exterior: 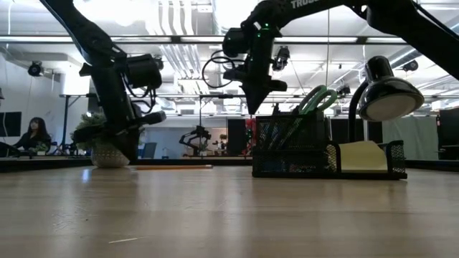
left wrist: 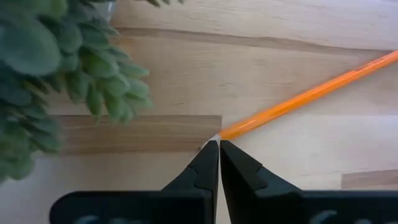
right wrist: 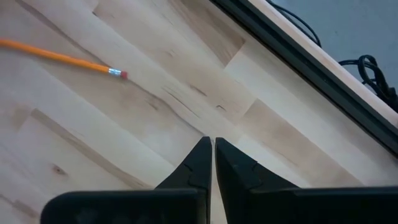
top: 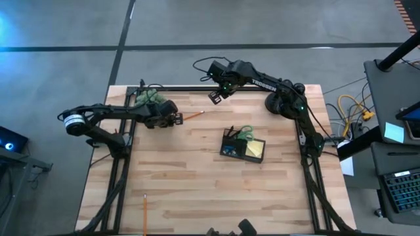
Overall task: Pick and place office supplies into organizer
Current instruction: Put the right orange pencil into the black mesh organizer
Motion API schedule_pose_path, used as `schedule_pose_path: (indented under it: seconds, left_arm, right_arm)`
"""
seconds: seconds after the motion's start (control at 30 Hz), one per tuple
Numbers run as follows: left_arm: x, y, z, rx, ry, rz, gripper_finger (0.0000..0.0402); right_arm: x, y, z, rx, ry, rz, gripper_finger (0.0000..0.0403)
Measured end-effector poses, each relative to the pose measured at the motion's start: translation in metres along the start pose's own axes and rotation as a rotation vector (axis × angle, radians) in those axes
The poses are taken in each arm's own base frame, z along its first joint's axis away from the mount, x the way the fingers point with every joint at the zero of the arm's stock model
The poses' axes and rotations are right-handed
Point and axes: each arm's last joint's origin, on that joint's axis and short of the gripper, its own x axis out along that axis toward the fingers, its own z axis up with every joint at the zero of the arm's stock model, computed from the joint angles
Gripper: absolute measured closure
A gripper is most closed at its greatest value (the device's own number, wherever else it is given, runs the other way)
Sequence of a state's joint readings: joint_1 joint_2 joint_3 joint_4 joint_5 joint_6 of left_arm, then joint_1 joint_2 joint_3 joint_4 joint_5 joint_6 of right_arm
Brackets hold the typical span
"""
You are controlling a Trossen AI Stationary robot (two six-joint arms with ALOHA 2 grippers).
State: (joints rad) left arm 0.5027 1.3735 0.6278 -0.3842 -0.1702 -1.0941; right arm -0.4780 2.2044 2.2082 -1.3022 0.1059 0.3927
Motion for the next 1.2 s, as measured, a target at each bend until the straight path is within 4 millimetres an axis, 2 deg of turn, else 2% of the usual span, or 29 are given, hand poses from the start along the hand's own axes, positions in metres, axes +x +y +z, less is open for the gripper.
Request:
schedule_pose_path:
  seconds: [0.4,0.77,0.83,0.93,1.0,1.1,1.2]
  left_arm:
    - [0.01,0.005,-0.004,0.014,0.002,0.038,0.0401]
    - [0.014,0.006,-0.005,0.006,-0.021,0.002,0.0401]
    - [0.014,0.006,-0.005,0.006,-0.021,0.002,0.0401]
    - [0.014,0.006,-0.005,0.009,-0.02,0.001,0.0401]
    - [0.014,0.007,-0.005,0.023,-0.02,0.002,0.0401]
    - [0.014,0.007,-0.005,0.025,-0.018,0.002,0.0401]
    - [0.014,0.007,-0.005,0.032,-0.016,0.001,0.0401]
  right_arm:
    - [0.0,0.002,-0.001,-0.005,0.0,0.002,0.039]
    - [0.0,0.002,-0.001,-0.005,0.001,0.005,0.039]
    - [0.0,0.001,0.0,0.002,0.015,0.05,0.039]
    - [0.011,0.0,0.008,0.027,0.085,0.324,0.039]
    - [0.024,0.003,0.016,0.031,0.073,0.431,0.039]
    - [0.038,0.006,0.019,-0.028,0.061,0.425,0.0388]
    - [0.042,0.013,0.013,-0.216,0.065,0.4,0.0372]
